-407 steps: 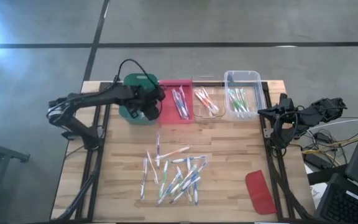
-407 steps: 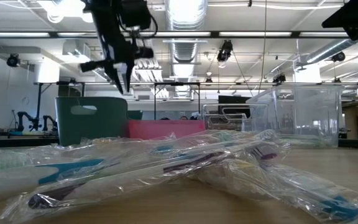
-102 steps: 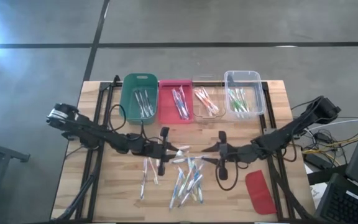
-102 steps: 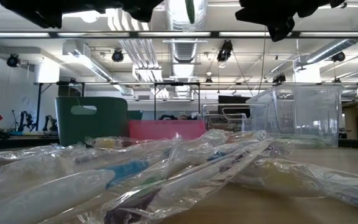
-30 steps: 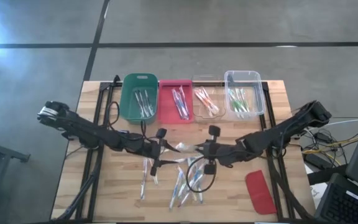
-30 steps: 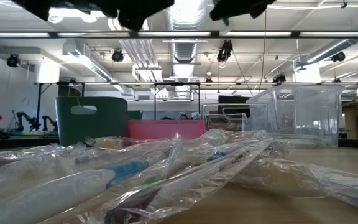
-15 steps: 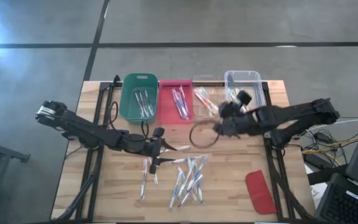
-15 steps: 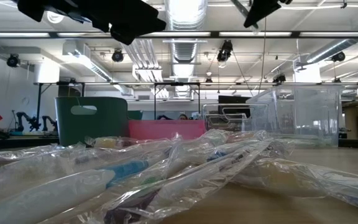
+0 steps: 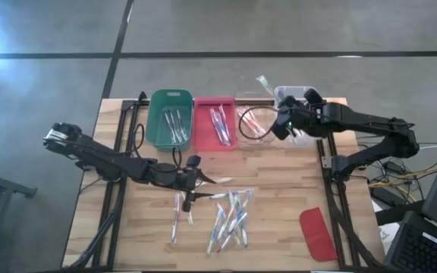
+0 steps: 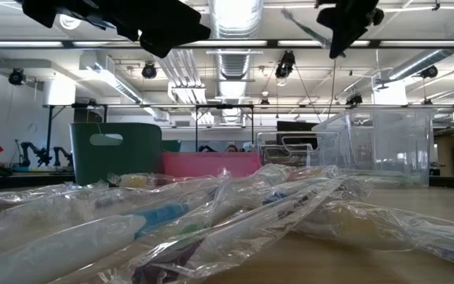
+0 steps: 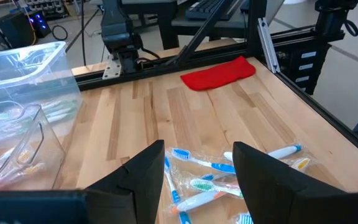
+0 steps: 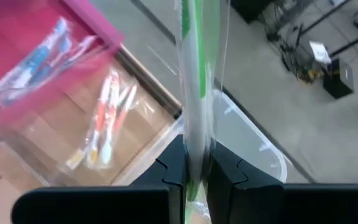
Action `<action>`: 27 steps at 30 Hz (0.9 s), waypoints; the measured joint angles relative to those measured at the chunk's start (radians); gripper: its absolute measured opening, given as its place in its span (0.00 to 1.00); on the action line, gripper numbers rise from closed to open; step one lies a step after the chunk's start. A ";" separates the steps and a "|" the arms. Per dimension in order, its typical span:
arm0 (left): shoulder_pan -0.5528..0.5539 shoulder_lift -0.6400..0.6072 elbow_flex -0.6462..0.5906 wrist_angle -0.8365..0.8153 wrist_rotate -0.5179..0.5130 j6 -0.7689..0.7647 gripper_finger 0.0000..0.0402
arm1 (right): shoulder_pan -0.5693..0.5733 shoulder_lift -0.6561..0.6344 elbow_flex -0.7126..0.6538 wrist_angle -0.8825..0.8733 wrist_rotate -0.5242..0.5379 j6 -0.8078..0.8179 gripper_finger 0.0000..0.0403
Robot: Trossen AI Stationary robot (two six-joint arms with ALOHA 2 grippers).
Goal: Pick & Place Toothbrushes
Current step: Put the green toothbrush into the white bin
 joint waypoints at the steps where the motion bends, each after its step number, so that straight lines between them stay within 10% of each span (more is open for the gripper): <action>1: 0.000 0.000 0.000 0.000 0.000 0.000 0.49 | -0.019 0.000 -0.001 0.001 -0.016 -0.010 0.06; 27: 0.000 0.001 0.000 0.000 0.000 -0.001 0.48 | -0.352 0.013 -0.120 -0.071 -0.189 0.023 0.06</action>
